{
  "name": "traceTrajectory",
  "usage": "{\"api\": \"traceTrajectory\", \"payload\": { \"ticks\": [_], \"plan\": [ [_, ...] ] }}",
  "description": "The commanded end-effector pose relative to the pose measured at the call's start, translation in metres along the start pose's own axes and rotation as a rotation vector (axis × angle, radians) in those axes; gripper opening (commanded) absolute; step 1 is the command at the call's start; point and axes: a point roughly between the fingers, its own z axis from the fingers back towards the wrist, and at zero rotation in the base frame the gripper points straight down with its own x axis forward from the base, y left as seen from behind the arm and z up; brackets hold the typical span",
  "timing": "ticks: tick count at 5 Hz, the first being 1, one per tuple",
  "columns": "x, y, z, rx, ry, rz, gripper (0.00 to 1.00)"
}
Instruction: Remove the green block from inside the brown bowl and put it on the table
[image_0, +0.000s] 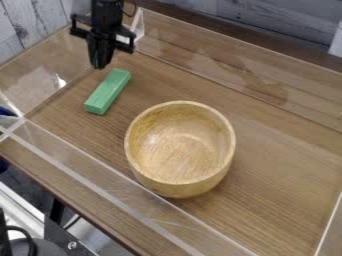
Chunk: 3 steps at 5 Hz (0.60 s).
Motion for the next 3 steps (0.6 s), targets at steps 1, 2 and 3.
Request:
{"api": "traceTrajectory", "payload": {
  "ticks": [1,2,3],
  "plan": [
    [0.009,0.007,0.003,0.057,-0.049,-0.002,0.0],
    [0.013,0.003,-0.007,0.1,-0.046,-0.019,0.0],
    [0.018,-0.004,-0.01,0.09,-0.056,-0.034,0.0]
  ]
}}
